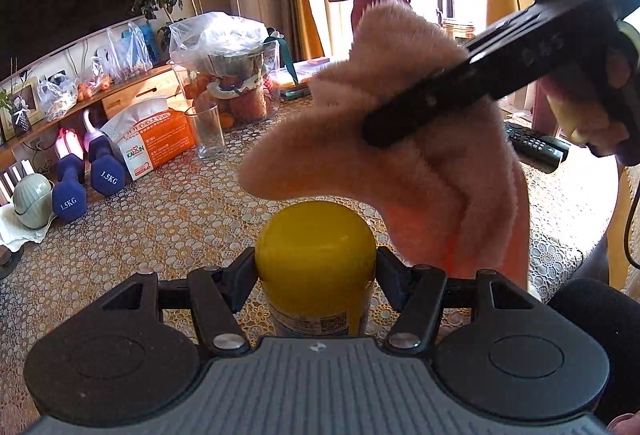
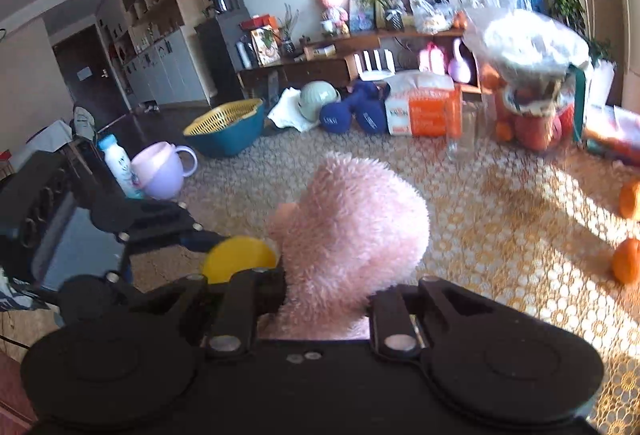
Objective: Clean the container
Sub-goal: 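Wipe the jar's lid once more with the towel in the right tool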
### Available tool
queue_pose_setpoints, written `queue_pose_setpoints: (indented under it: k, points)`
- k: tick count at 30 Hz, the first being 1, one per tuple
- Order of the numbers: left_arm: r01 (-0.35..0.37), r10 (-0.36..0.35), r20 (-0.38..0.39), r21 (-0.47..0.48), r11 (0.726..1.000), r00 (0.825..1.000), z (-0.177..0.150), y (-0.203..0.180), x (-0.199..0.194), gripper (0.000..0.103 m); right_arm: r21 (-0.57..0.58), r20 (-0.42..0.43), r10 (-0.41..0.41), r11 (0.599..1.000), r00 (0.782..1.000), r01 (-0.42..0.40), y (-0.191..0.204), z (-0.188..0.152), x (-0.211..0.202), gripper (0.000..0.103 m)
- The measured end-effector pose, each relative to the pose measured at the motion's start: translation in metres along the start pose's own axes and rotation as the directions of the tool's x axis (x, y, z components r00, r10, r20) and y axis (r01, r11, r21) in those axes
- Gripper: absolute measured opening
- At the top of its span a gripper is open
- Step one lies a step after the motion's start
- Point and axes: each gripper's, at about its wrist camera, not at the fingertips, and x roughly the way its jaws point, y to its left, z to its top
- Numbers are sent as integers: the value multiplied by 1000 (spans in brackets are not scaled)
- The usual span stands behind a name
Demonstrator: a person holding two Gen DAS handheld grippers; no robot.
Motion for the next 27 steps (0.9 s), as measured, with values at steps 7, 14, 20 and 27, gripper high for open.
queue_pose_setpoints:
  k: [7,14,20,27]
  points:
    - [-3,3,1,3,1000,1000,-1,0,0,62,-128,-30,133,982,991,-136,44,13,2,18]
    - [-3,3,1,-9,1000,1000,0,3,1,62,-122,-85,101,986,991,-111,42,6,29,18]
    - [-2,3,5,-18,1000,1000,0,4,1,62,-61,-67,81,994,994,-85,22,7,34,19]
    - [-2,2,5,-17,1000,1000,0,4,1,62,15,-56,53,999,997,-53,-2,7,40,19]
